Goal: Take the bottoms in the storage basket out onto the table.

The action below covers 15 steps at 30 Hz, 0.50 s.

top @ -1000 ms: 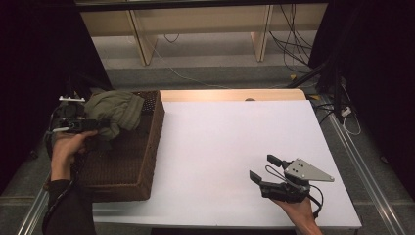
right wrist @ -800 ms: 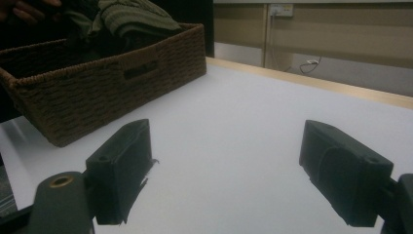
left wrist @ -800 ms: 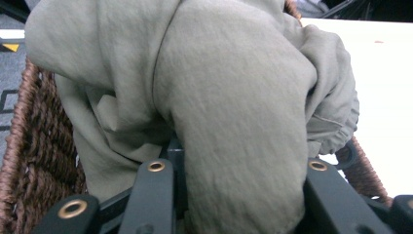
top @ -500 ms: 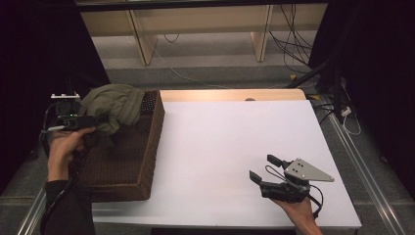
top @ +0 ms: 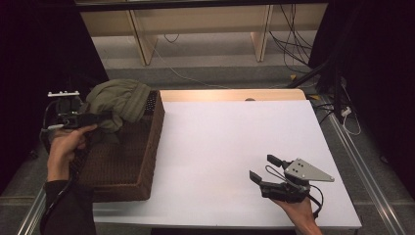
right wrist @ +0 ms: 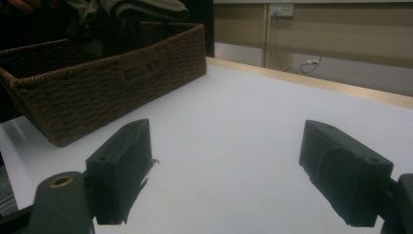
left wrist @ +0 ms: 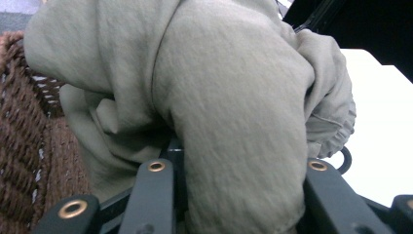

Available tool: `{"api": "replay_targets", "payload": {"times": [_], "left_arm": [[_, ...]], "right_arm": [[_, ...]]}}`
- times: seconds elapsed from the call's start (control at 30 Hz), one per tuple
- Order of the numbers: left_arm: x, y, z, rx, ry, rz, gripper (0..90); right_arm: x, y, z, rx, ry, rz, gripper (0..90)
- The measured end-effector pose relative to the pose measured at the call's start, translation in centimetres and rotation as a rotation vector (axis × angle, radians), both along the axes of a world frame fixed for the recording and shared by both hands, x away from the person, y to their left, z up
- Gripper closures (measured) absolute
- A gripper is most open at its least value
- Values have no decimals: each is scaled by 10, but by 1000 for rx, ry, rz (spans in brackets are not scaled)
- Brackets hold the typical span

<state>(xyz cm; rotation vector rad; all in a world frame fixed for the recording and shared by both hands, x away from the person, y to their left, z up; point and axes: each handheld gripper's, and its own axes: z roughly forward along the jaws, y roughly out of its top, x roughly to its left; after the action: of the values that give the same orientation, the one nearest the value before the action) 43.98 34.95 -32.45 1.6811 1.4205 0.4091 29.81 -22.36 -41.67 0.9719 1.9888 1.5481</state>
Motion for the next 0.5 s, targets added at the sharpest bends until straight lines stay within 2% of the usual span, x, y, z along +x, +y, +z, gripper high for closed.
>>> {"api": "replay_targets", "payload": {"times": [0.5], "left_arm": [[-2,-16,10,-47,-50,-83,640]], "right_arm": [[0,0,0,0,1,1,206]]}}
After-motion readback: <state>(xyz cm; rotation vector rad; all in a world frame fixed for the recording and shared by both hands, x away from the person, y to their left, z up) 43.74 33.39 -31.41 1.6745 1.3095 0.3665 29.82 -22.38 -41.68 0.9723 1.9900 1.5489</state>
